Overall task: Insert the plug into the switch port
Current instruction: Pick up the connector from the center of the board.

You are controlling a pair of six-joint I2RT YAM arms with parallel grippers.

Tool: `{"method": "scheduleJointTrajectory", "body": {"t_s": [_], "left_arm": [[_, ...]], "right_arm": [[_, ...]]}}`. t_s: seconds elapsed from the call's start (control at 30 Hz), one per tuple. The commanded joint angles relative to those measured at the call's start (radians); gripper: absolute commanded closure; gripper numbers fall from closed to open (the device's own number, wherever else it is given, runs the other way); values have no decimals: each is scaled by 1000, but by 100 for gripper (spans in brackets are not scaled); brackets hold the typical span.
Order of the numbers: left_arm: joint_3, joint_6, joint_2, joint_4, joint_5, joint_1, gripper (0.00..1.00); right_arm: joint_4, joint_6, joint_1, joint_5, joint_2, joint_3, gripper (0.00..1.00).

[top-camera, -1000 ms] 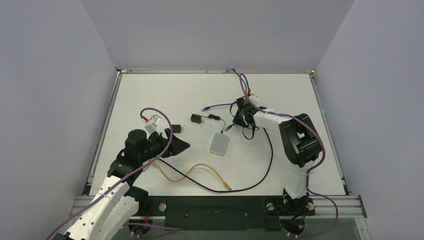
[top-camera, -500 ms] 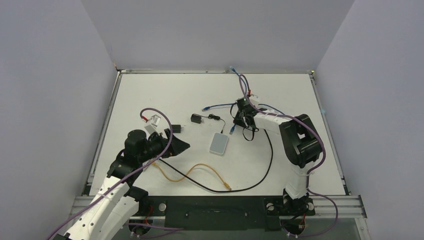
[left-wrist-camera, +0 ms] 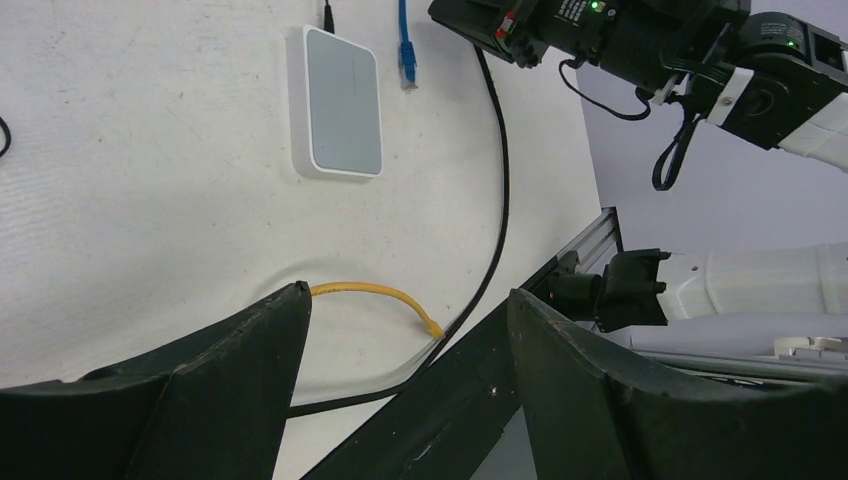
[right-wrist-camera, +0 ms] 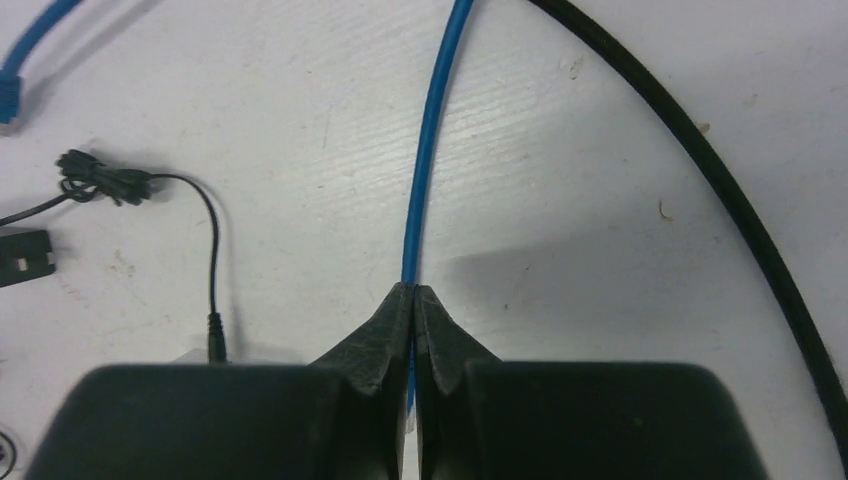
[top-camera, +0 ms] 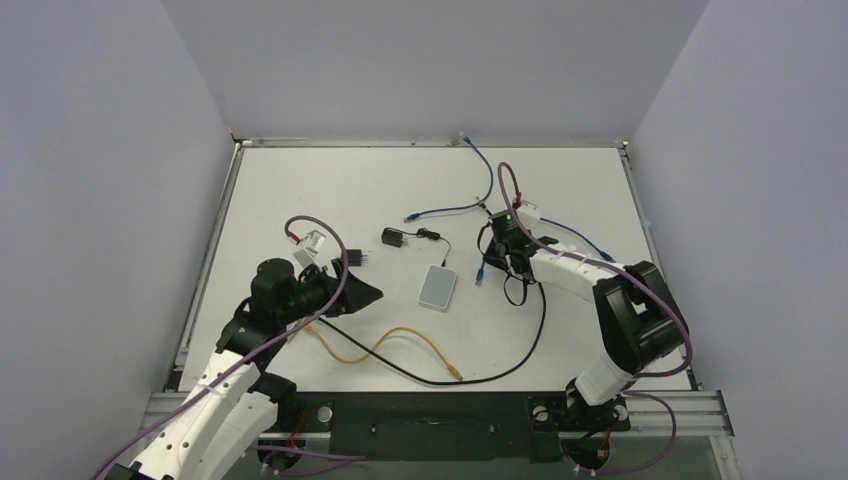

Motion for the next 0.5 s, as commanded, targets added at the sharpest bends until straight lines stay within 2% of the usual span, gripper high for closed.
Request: {"method": "scheduleJointTrajectory", "body": {"t_s": [0.0,0.23,0.27,0.3,0.37,0.47], "left_arm": [[-11,-20,34,128,96,4,30],[-28,-56,71,203,119,-35,30],[-28,-57,73,207,109,-42,30],[-28,-59,73,210,103,-55,30],[-30,-62,73,210,86,-70,30],[-42,-70,74,222,76,-80,30]], "right_arm": [[18,21,31,58,-124,-16,100],[-21,18,88,95,-214,-8,98],[-22,16,87,89,-211,-6,93],[-24,13,87,89,-204,-4,81],[-25,7,82,90,-188,-3,70],[-26,5,74,85,-138,6,63]]}}
